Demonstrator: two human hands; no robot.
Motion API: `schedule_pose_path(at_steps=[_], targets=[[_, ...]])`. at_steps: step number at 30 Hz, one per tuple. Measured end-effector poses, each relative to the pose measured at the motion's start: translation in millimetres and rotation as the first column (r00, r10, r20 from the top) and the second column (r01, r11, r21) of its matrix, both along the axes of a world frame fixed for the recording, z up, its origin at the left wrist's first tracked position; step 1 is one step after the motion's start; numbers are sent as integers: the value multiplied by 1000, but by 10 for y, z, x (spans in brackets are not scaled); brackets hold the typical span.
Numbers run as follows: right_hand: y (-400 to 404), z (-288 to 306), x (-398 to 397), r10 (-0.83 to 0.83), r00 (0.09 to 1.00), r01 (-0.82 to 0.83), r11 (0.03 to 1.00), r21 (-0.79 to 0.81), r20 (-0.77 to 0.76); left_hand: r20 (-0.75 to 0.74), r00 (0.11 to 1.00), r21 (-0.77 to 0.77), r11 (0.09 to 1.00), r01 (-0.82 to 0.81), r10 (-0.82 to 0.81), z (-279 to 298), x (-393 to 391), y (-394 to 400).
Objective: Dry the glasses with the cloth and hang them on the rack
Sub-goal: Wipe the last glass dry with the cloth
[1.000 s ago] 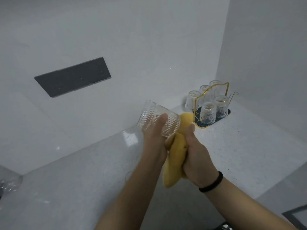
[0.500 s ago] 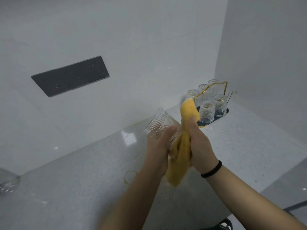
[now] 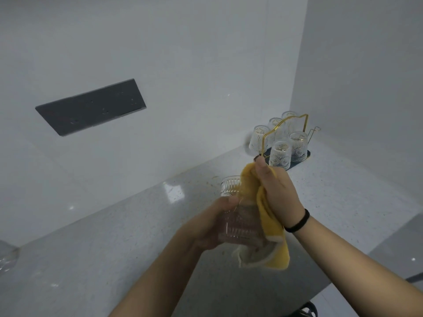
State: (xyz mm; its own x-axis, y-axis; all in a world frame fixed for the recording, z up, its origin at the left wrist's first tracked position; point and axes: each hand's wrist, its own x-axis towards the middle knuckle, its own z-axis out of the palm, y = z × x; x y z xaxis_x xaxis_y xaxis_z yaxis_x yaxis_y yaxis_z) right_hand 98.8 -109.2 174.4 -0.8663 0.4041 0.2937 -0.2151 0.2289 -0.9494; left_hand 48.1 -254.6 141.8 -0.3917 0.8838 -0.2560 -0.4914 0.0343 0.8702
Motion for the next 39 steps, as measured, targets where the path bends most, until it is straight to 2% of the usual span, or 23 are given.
schedule_pose_path(at_steps=[2, 4, 6, 8, 10, 11, 12, 14, 15, 16, 17, 19, 21, 24, 26, 27, 30, 31, 32, 33, 35, 37, 39], targets=[[54, -9, 12, -5, 1000, 5, 999, 39, -11, 60, 998, 31, 999, 7, -8, -45, 42, 12], [106, -41, -18, -110, 994, 109, 988, 109, -5, 39, 995, -11, 996, -93, 93, -54, 84, 67], [174, -61, -64, -268, 963, 264, 951, 162, 2, -97, 953, -103, 949, -297, 288, -27, 125, 167], [282, -77, -110, -393, 919, 384, 903, 192, 11, -224, 873, -111, 878, -465, 434, -97, 158, 331], [359, -113, -136, -433, 901, 424, 885, 194, 3, -316, 820, -80, 848, -524, 477, -151, 165, 457], [446, -130, -129, -446, 895, 440, 879, 186, -7, -314, 830, -63, 862, -503, 461, -152, 154, 575], [497, -144, -120, -449, 893, 446, 878, 174, -25, -253, 854, -47, 876, -479, 454, -140, 134, 643], [602, -157, -88, -437, 895, 446, 886, 125, -93, 90, 913, -23, 917, -398, 398, -85, 76, 764], [661, -158, -67, -428, 894, 441, 892, 99, -131, 259, 905, -5, 938, -347, 337, -64, 62, 821], [727, -163, -57, -423, 892, 440, 894, 86, -160, 352, 893, 19, 951, -308, 282, -83, 48, 873], [828, -179, -56, -429, 887, 447, 891, 84, -172, 365, 900, 24, 964, -266, 239, -115, 31, 968], [1010, -217, -78, -478, 866, 492, 866, 83, -148, 253, 941, -17, 973, -229, 225, -95, 23, 1148], [1225, -255, -117, -544, 835, 550, 830, 97, -79, 29, 964, -65, 963, -263, 265, -75, 33, 1363], [1567, -306, -163, -601, 799, 596, 791, 134, -10, -376, 868, -111, 915, -389, 323, -188, 43, 1709], [1801, -321, -185, -597, 802, 593, 796, 119, -5, -418, 837, -93, 900, -425, 352, -264, 42, 1952], [1908, -319, -200, -592, 805, 591, 798, 118, -26, -335, 865, -85, 902, -422, 373, -267, 9, 2076], [2229, -308, -231, -535, 837, 545, 832, 99, -115, 169, 925, -108, 939, -327, 342, -202, -112, 2426], [2380, -329, -261, -517, 846, 531, 841, 109, -130, 281, 915, -98, 957, -274, 291, -192, -144, 2559], [2494, -349, -281, -504, 853, 518, 849, 106, -131, 281, 923, -110, 964, -241, 263, -220, -174, 2655], [2649, -377, -328, -508, 853, 519, 849, 97, -123, 254, 932, -113, 965, -237, 259, -221, -191, 2796], [2890, -432, -421, -539, 840, 543, 836, 84, -63, 88, 943, -128, 943, -308, 320, -257, -198, 3013], [3102, -489, -519, -558, 830, 554, 824, 121, -4, -140, 892, -134, 884, -448, 431, -368, -216, 3217], [3217, -542, -578, -557, 830, 551, 827, 113, 29, -351, 827, -146, 847, -512, 440, -468, -230, 3352]])
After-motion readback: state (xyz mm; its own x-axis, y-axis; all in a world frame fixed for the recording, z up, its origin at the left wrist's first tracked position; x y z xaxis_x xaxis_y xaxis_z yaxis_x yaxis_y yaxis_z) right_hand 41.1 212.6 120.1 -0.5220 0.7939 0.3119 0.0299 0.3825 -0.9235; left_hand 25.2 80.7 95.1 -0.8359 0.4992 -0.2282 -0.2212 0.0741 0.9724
